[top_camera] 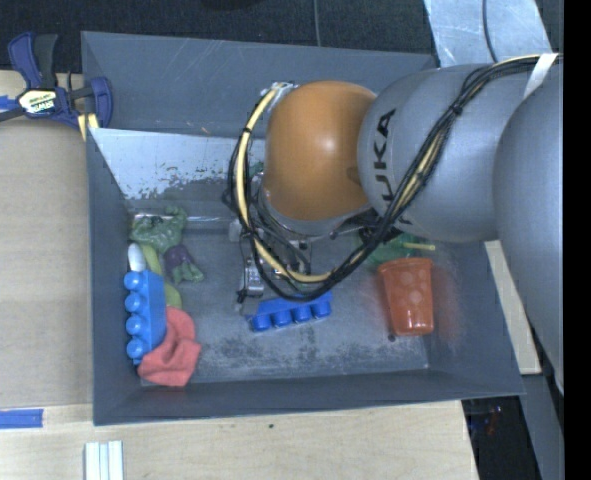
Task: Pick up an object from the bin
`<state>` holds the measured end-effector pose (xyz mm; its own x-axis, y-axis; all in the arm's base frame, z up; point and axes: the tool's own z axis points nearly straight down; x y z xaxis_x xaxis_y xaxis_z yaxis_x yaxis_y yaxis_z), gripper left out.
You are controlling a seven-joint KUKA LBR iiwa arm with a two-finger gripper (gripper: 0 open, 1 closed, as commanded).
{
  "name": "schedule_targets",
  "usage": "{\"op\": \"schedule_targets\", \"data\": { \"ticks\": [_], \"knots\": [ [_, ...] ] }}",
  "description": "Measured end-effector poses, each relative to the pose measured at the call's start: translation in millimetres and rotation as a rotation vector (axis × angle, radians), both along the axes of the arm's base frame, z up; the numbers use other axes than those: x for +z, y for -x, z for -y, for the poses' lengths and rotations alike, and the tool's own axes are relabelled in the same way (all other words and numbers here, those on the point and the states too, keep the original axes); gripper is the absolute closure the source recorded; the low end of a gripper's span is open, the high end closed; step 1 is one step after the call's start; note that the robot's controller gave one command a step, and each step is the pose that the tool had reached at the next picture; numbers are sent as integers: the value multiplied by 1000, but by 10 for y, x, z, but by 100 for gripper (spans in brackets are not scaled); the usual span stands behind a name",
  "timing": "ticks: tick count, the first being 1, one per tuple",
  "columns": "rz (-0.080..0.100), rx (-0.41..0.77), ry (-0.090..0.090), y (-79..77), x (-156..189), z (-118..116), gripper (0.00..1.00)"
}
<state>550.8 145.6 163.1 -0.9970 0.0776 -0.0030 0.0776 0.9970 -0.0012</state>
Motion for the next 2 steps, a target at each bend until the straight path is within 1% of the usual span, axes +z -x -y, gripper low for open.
{"op": "schedule_targets", "data": {
  "ticks": [1, 2],
  "knots": [
    [-2, 71, -1, 264, 63, 480, 0],
    [5, 150, -3, 89, -116, 862, 0]
  ]
}}
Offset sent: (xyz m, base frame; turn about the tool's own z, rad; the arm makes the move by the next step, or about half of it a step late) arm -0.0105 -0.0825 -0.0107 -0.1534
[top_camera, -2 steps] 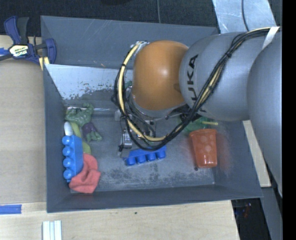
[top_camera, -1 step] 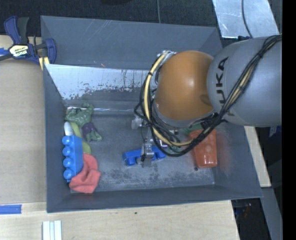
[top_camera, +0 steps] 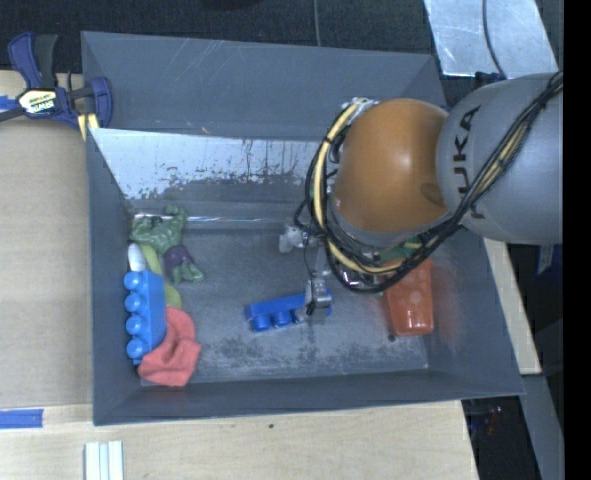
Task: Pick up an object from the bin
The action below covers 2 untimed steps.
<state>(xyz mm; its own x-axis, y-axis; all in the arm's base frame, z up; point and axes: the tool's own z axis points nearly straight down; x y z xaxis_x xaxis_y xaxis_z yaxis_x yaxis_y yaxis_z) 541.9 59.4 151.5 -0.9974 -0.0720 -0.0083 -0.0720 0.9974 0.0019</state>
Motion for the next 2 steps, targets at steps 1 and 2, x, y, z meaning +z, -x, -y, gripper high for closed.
{"op": "schedule_targets", "data": {
  "ticks": [1, 2],
  "knots": [
    [3, 99, 0, 104, -426, 268, 0],
    [9, -27, -3, 398, -808, 389, 100]
  ]
}}
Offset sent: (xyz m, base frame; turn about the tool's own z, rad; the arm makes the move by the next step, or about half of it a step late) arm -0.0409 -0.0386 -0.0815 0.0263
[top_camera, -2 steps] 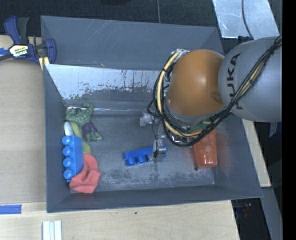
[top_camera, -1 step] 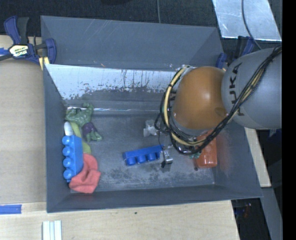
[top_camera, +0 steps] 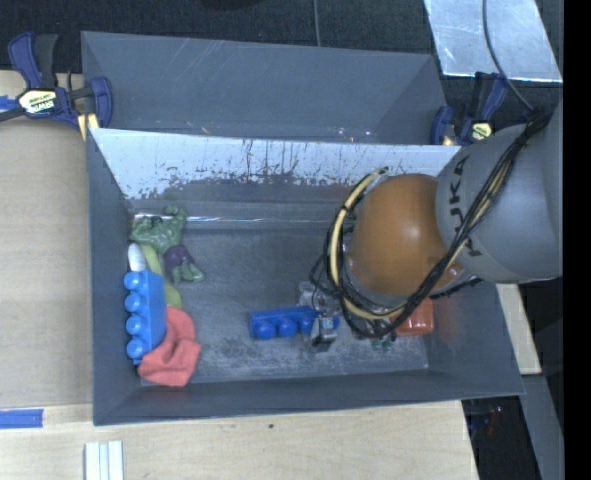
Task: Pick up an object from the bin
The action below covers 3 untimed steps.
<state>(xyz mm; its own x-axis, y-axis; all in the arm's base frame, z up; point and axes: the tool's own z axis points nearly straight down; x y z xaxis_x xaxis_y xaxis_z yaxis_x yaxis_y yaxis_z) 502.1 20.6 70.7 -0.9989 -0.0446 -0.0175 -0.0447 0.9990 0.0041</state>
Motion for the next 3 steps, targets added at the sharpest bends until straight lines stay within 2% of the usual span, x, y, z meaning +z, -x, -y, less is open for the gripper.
{"op": "schedule_targets", "data": {
  "ticks": [1, 2, 3],
  "knots": [
    [0, 0, 0, 0, 0, 0, 100],
    [-3, 95, 2, -88, 418, -204, 100],
    [-6, 59, 1, -32, 1084, -252, 100]
  ]
}}
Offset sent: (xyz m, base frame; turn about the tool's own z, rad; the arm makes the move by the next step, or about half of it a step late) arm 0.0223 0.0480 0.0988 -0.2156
